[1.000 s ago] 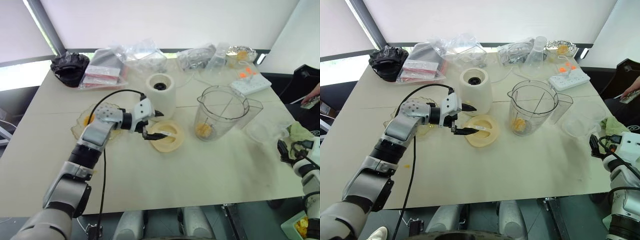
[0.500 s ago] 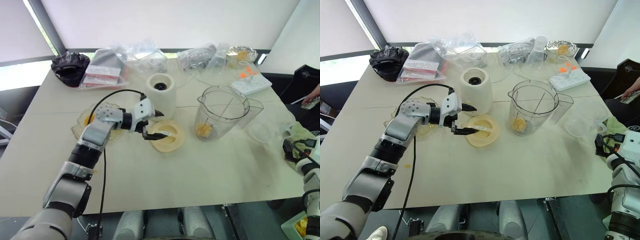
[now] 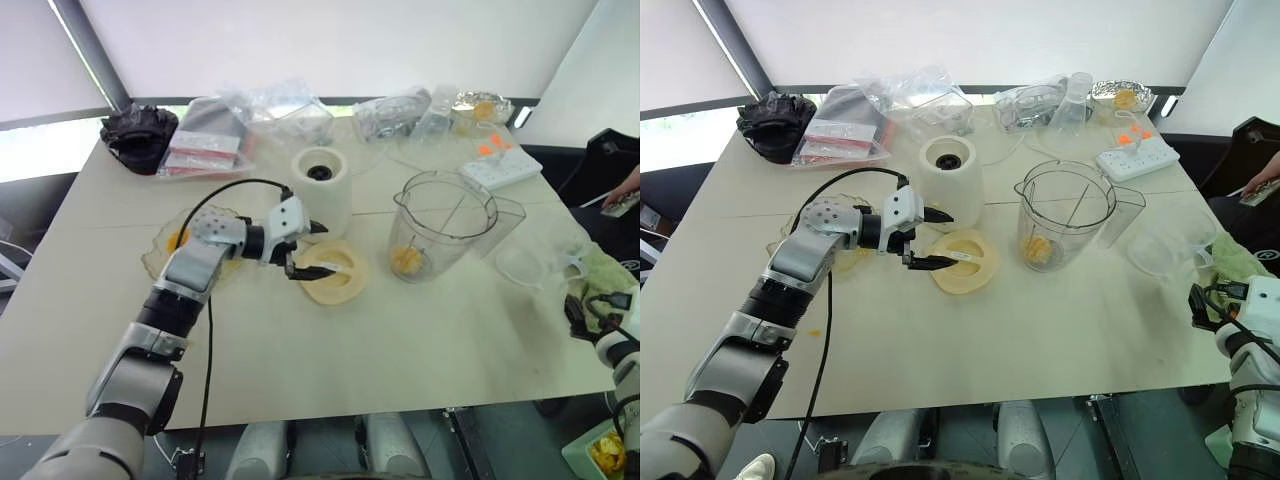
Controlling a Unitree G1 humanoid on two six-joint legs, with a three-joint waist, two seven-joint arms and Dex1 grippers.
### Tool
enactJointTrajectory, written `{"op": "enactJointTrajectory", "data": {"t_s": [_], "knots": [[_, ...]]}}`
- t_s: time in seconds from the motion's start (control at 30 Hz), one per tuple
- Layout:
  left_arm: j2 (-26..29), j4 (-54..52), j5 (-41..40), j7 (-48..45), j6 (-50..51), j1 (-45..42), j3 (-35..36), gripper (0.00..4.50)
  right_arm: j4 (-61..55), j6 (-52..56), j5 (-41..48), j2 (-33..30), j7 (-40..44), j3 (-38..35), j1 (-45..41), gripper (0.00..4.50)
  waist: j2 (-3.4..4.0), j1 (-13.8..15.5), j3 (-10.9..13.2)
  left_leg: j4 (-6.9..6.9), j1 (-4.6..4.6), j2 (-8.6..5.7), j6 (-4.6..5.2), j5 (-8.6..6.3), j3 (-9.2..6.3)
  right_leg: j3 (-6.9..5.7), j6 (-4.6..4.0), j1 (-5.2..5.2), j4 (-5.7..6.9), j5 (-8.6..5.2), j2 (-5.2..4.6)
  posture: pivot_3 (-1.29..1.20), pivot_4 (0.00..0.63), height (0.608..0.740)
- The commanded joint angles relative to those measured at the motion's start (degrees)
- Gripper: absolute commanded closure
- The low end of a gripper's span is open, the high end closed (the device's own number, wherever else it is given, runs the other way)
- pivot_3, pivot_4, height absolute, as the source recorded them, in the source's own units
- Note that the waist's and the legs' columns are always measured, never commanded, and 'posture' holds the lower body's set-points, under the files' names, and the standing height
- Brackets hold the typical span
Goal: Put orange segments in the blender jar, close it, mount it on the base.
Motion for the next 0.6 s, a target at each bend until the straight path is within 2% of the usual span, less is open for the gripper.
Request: {"op": "enactJointTrajectory", "data": {"t_s": [0.03,0.6], "knots": [[-0.1,-1.0,0.1,0.0,-0.8,-1.9,0.1,0.02,-3.1,0.7,0.9,0.3,-0.6,-1.1,-1.1,0.00,0.00,0.0,0.0,0.00,0.00,0.00,0.00,0.00,0.00,0.00,0.00,0.00,-0.01,0.00,0.00,0.00,0.150,0.740],[0.0,-1.5,0.2,0.4,-0.5,-1.7,0.5,0.02,3.6,-2.9,-2.2,-1.3,-1.3,-0.7,-7.7,0.00,0.00,0.0,0.0,0.00,-0.01,-0.01,0.00,0.00,0.01,0.00,0.00,0.00,-0.02,0.00,0.00,0.00,0.150,0.740]]}}
